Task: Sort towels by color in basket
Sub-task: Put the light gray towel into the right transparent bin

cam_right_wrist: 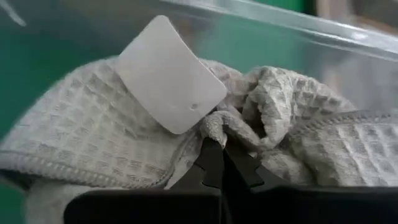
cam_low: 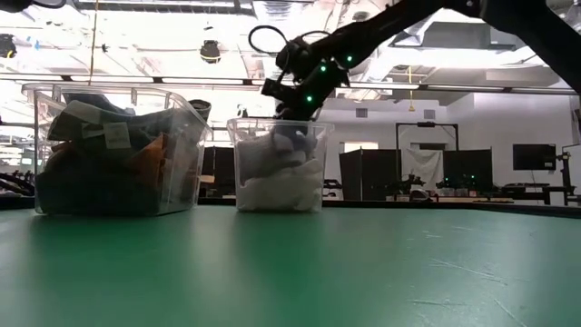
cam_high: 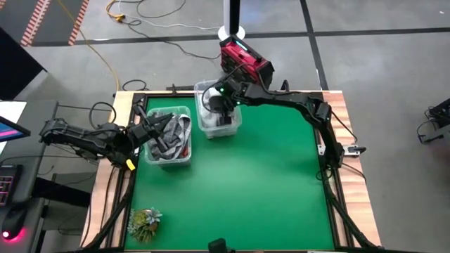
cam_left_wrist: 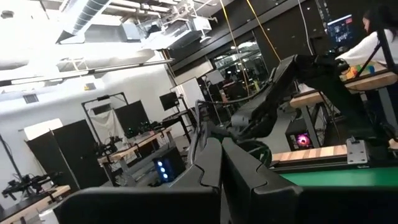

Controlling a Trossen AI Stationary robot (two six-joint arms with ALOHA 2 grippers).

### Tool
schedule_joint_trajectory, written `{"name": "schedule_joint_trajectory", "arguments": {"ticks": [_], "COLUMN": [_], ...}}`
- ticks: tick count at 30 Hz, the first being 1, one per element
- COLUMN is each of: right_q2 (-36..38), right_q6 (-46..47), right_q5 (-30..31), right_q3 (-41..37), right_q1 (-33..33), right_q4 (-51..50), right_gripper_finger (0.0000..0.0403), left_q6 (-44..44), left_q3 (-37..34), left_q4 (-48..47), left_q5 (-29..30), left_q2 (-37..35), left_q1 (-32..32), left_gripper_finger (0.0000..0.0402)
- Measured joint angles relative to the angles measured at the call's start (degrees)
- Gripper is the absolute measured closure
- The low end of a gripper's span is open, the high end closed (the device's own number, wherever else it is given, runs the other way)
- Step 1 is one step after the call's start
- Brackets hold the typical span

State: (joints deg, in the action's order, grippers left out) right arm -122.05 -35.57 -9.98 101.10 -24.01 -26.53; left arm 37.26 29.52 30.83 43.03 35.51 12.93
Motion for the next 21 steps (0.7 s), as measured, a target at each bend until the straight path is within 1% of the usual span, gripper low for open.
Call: {"name": "schedule_joint_trajectory", "arguments": {"ticks": [2,3,8,12,14,16,21], "right_q2": [-1.3,-1.9,-3.2,-2.5,-2.3,-2.3,-2.8], "right_q6": [1.2,1.7,3.0,5.8,7.5,9.0,11.4], "right_q5": [-5.2,-6.4,-6.8,-6.0,-4.6,-4.0,-3.5], "right_q3": [0.1,0.1,0.1,0.0,0.0,-0.1,0.0], "right_q1": [-0.1,-0.1,0.4,0.3,0.2,0.0,0.4], "right_q4": [-0.5,-0.7,-1.2,-1.1,-1.1,-1.2,-2.5], "right_gripper_finger": [0.0382,0.0382,0.0378,0.0353,0.0331,0.03,0.0202], "left_q6": [-0.1,-0.3,-0.4,-0.4,-0.4,-0.5,-1.3], "left_q3": [0.0,0.0,0.0,0.0,0.0,0.0,0.0], "left_q4": [-0.1,-0.2,-0.2,-0.6,-0.6,-0.6,-1.1], "left_q5": [0.0,0.0,0.0,0.0,0.0,0.0,0.0], "left_q2": [0.0,0.0,0.0,0.0,0.0,0.0,0.0], "left_q1": [0.0,0.0,0.0,0.0,0.0,0.0,0.0], "left_gripper_finger": [0.0401,0.0401,0.0401,0.0401,0.0401,0.0401,0.0401]}}
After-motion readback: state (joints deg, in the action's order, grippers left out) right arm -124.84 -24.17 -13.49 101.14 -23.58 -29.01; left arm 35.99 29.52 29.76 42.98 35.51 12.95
